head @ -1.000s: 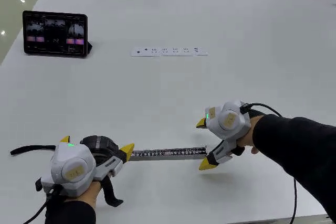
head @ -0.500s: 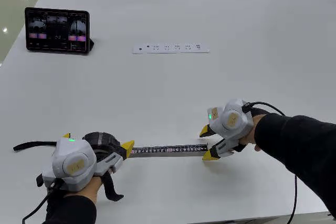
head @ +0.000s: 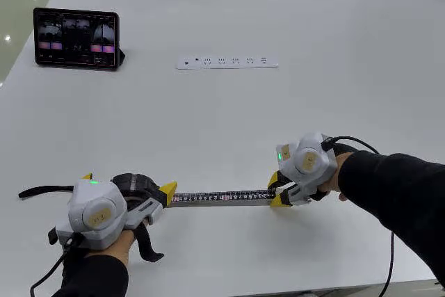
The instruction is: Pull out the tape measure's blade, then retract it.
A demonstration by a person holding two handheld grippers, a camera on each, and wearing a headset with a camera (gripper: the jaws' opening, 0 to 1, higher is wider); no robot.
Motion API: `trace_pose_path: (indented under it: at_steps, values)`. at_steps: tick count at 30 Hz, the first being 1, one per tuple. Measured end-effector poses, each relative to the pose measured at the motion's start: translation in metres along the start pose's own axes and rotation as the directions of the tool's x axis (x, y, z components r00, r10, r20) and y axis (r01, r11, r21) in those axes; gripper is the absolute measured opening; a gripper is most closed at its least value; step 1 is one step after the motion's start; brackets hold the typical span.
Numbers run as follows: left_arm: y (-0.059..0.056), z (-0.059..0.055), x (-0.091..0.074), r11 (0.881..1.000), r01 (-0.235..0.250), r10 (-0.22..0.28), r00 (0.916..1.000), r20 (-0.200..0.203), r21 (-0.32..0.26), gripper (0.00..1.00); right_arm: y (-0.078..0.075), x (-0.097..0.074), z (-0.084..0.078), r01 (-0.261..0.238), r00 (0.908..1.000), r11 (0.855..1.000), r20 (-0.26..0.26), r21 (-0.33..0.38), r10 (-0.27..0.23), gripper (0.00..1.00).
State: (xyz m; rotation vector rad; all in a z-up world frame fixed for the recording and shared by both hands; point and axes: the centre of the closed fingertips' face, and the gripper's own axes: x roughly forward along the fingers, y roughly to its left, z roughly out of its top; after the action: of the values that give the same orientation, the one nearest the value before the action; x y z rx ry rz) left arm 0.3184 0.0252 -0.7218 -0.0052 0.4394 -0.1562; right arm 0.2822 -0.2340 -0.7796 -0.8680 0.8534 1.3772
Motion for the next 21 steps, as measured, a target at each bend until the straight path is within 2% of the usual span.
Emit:
trace_pose_path:
  at_steps: [11, 15, 17, 21]
  values:
    - [0.0023, 0.0012, 0.0005, 1.000, -0.008, 0.008, 1.0000, 0.005, -0.001, 0.98, -0.0002, 0.0010, -0.0009, -0.005, 1.0000, 1.000, -0.002, 0.021, 0.005, 0.12]
    - [0.0024, 0.0004, 0.0002, 1.000, -0.008, 0.008, 1.0000, 0.004, 0.004, 0.93, -0.0004, 0.0013, -0.0009, -0.006, 0.9999, 0.999, -0.009, 0.048, 0.006, 0.12]
    - [0.0007, -0.0025, 0.0006, 1.000, 0.002, -0.002, 0.9999, -0.011, -0.008, 0.86, -0.0008, 0.0015, -0.0008, -0.004, 0.9999, 0.998, -0.013, 0.059, 0.005, 0.11]
    - [0.0004, -0.0084, 0.0017, 1.000, 0.004, -0.004, 0.9992, -0.039, 0.008, 0.75, -0.0010, 0.0015, -0.0011, -0.001, 0.9998, 0.998, -0.019, 0.068, 0.002, 0.11]
